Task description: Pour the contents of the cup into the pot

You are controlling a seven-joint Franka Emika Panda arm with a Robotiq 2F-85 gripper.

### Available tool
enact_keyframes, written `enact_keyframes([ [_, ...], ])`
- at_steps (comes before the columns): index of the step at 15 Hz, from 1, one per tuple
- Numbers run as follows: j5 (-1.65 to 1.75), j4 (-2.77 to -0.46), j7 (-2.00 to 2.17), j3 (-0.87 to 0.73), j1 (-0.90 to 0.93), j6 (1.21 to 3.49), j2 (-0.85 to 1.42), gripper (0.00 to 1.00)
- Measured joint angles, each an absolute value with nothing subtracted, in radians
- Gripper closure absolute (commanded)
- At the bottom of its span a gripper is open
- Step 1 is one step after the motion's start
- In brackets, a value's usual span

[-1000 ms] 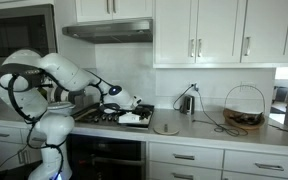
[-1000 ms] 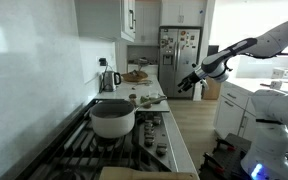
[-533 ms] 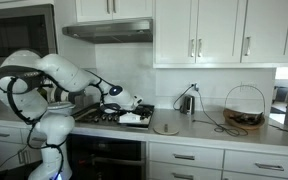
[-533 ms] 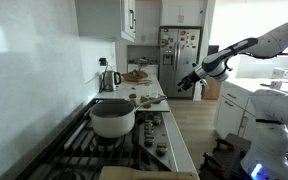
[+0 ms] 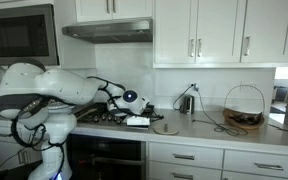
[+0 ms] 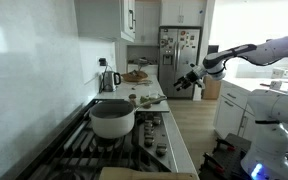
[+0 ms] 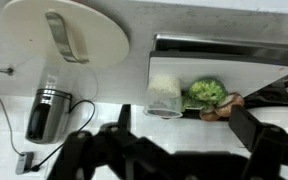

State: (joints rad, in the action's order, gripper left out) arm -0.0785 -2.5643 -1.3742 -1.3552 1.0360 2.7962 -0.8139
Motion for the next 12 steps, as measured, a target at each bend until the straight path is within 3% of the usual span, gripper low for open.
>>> enact_keyframes([
  [8, -0.054, -2.325, -1.413, -1.576, 1.403, 2.543, -0.878, 0.0],
  [12, -0.044, -2.263, -1.413, -1.615, 1.475, 2.493, -0.895, 0.0],
])
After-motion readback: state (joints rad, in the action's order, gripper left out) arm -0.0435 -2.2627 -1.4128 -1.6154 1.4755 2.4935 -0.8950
